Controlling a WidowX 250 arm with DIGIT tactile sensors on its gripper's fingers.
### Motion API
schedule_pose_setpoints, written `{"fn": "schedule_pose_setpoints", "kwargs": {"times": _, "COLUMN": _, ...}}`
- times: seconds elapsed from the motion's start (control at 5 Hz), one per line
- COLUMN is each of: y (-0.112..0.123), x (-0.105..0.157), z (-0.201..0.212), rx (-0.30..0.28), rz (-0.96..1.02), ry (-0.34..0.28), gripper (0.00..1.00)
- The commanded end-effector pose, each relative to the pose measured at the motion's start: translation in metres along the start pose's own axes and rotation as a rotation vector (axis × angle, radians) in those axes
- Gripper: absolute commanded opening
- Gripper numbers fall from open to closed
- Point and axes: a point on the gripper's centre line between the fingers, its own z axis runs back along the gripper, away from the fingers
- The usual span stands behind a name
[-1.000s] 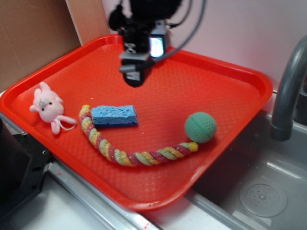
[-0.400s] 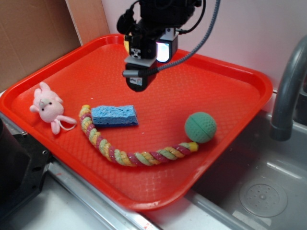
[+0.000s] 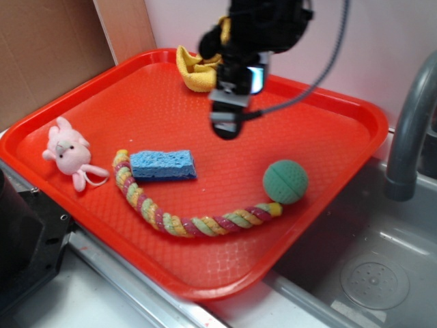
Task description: Grab the green ball.
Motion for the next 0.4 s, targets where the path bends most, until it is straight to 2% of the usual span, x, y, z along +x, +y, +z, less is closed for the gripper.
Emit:
{"fn": "schedule_pose_setpoints", "kwargs": {"times": 0.0, "y": -0.028, "x": 0.040, "z": -0.003, "rx": 0.118, "rz": -0.111, "ry": -0.062, "gripper": 1.00}}
{"fn": "schedule_pose_setpoints", "kwargs": {"times": 0.2, "y": -0.037, "x": 0.048, "z": -0.014, "rx": 0.070, "rz": -0.126, "ry": -0.048, "gripper": 1.00}}
